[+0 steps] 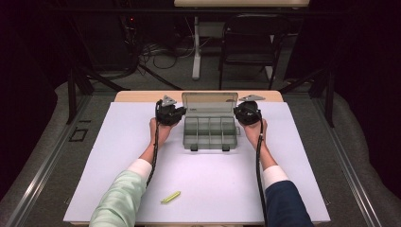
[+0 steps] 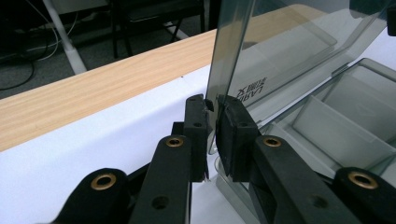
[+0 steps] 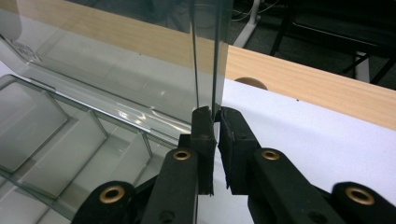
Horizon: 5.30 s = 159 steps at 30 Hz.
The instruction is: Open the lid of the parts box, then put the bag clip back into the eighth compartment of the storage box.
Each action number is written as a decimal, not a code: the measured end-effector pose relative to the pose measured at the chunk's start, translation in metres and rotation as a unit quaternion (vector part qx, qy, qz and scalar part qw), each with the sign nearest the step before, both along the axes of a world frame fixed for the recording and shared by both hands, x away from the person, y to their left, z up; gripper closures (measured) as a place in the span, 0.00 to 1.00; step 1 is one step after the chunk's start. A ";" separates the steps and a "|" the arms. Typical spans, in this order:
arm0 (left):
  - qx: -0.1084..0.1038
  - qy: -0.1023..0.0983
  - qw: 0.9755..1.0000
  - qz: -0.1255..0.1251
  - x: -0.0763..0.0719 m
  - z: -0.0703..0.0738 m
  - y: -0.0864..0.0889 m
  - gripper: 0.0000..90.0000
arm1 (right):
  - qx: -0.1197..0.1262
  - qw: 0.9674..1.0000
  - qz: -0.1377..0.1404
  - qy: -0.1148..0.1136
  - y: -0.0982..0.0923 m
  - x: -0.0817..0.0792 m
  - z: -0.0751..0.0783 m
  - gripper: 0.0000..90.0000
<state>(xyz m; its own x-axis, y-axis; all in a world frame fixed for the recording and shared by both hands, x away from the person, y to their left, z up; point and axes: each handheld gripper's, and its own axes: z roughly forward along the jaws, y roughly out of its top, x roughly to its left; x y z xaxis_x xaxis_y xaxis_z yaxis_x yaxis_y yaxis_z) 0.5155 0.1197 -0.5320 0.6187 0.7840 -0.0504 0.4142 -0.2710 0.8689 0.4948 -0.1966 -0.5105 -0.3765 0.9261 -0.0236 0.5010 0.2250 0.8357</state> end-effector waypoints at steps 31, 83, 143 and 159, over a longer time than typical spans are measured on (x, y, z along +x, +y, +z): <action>0.029 0.024 0.998 0.041 0.008 -0.011 -0.003 0.61 | -0.008 1.000 0.001 0.029 0.000 0.007 -0.016 0.83; 0.153 0.023 0.986 -0.068 -0.162 -0.008 0.046 0.02 | -0.001 0.989 0.147 0.004 -0.020 -0.135 -0.022 0.01; 0.143 0.032 0.986 -0.084 -0.238 -0.007 0.052 0.00 | -0.004 0.985 0.170 -0.014 -0.021 -0.154 -0.024 0.00; 0.149 0.048 0.982 -0.103 -0.247 -0.012 0.040 0.00 | -0.003 0.985 0.172 -0.007 -0.019 -0.155 -0.025 0.00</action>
<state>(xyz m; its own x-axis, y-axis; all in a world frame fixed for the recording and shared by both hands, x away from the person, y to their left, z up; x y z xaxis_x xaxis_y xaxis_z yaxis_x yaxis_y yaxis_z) 0.2684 0.1600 -0.5442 0.7698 0.6310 0.0961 0.4001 -0.5943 0.6977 0.3402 -0.2151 -0.5354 -0.6671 0.7440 -0.0367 0.3822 0.3842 0.8404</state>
